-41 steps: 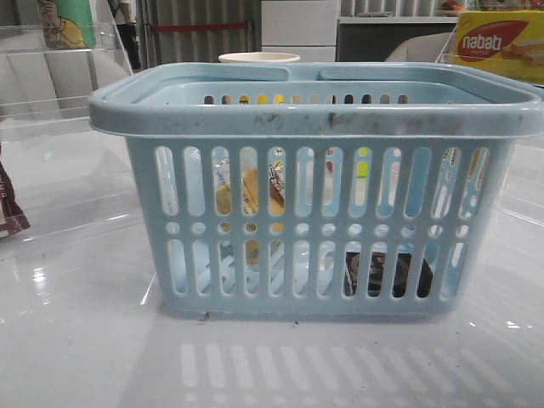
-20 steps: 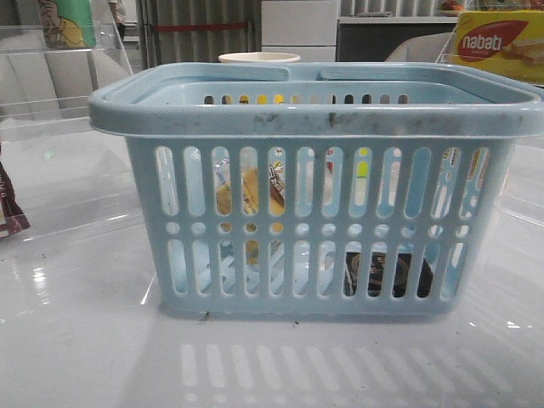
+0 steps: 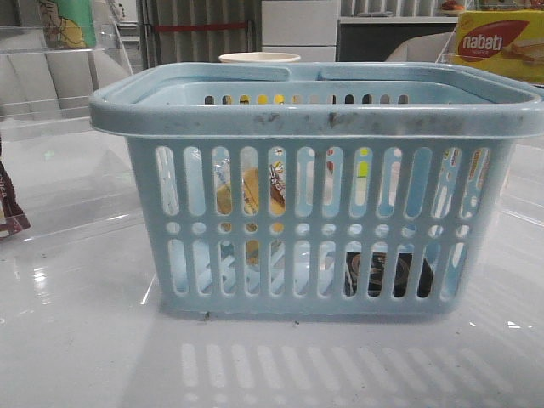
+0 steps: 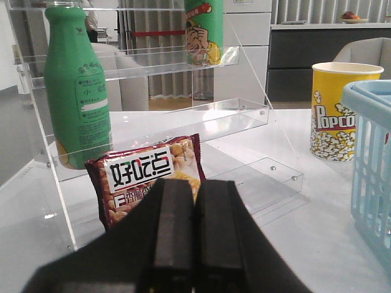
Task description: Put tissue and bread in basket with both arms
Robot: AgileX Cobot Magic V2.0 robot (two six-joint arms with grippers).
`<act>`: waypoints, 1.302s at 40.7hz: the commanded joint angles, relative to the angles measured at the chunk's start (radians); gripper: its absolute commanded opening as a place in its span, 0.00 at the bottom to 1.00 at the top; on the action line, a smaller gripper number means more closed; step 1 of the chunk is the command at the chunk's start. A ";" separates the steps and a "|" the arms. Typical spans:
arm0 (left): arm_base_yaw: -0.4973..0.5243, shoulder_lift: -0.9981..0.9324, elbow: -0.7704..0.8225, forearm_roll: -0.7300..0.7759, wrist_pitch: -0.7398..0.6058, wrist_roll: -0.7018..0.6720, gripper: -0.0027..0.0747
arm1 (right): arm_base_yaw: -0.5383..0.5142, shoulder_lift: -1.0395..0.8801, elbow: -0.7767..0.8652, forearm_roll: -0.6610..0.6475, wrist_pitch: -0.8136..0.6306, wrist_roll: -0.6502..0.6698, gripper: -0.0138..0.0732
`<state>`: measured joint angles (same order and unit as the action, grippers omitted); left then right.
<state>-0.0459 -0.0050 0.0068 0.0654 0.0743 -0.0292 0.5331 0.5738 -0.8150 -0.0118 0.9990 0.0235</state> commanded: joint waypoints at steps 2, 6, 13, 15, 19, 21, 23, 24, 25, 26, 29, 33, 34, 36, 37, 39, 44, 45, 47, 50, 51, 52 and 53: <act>-0.008 -0.018 0.006 0.001 -0.091 -0.003 0.15 | -0.003 0.002 -0.027 -0.004 -0.062 -0.001 0.19; -0.008 -0.018 0.006 0.001 -0.091 -0.003 0.15 | -0.003 0.002 -0.027 -0.004 -0.062 -0.001 0.19; -0.008 -0.018 0.006 0.001 -0.091 -0.003 0.15 | -0.003 0.002 -0.027 -0.004 -0.062 -0.001 0.19; -0.008 -0.018 0.006 0.001 -0.091 -0.003 0.15 | -0.003 0.002 -0.027 -0.004 -0.062 -0.001 0.19; -0.008 -0.018 0.006 0.001 -0.091 -0.003 0.15 | -0.003 0.002 -0.027 -0.004 -0.062 -0.001 0.19; -0.008 -0.018 0.006 0.001 -0.091 -0.003 0.15 | -0.002 -0.004 -0.025 -0.021 -0.060 -0.003 0.19; -0.008 -0.018 0.006 0.001 -0.091 -0.003 0.15 | -0.009 -0.014 -0.024 -0.055 -0.058 -0.003 0.19; -0.008 -0.018 0.006 0.001 -0.091 -0.003 0.15 | -0.018 -0.019 -0.024 -0.058 -0.058 -0.003 0.19; -0.008 -0.018 0.006 0.001 -0.091 -0.003 0.15 | -0.033 -0.025 -0.024 -0.058 -0.058 -0.003 0.19; -0.008 -0.018 0.006 0.001 -0.091 -0.003 0.15 | -0.046 -0.031 -0.024 -0.058 -0.058 -0.003 0.19; -0.008 -0.018 0.006 0.001 -0.091 -0.003 0.15 | -0.108 -0.058 -0.024 -0.071 -0.069 -0.003 0.19; -0.008 -0.018 0.006 0.001 -0.091 -0.003 0.15 | -0.205 -0.108 -0.003 -0.071 -0.136 -0.003 0.19; -0.008 -0.018 0.006 0.001 -0.091 -0.003 0.15 | -0.232 -0.124 0.008 -0.071 -0.159 -0.003 0.19; -0.008 -0.018 0.006 0.001 -0.091 -0.003 0.15 | -0.278 -0.158 0.042 -0.072 -0.222 -0.003 0.19; -0.008 -0.018 0.006 0.001 -0.091 -0.003 0.15 | -0.298 -0.173 0.061 -0.072 -0.249 -0.003 0.19; -0.008 -0.018 0.006 0.001 -0.091 -0.003 0.15 | -0.342 -0.212 0.110 -0.072 -0.309 -0.003 0.19; -0.008 -0.018 0.006 0.001 -0.091 -0.003 0.15 | -0.447 -0.323 0.271 -0.072 -0.488 -0.002 0.19; -0.008 -0.018 0.006 0.001 -0.091 -0.003 0.15 | -0.462 -0.342 0.310 -0.072 -0.530 -0.002 0.19; -0.008 -0.018 0.006 0.001 -0.091 -0.003 0.15 | -0.500 -0.392 0.380 -0.071 -0.597 -0.002 0.19; -0.008 -0.018 0.006 0.001 -0.091 -0.003 0.15 | -0.536 -0.451 0.484 -0.065 -0.695 -0.002 0.19; -0.008 -0.018 0.006 0.001 -0.091 -0.003 0.15 | -0.546 -0.473 0.511 -0.057 -0.720 -0.002 0.19; -0.008 -0.018 0.006 0.001 -0.091 -0.003 0.15 | -0.553 -0.488 0.545 -0.051 -0.752 -0.002 0.19; -0.008 -0.018 0.006 0.001 -0.091 -0.003 0.15 | -0.561 -0.507 0.569 -0.045 -0.775 -0.001 0.19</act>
<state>-0.0459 -0.0050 0.0068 0.0672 0.0743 -0.0292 0.0005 0.1041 -0.2965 -0.0706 0.4159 0.0235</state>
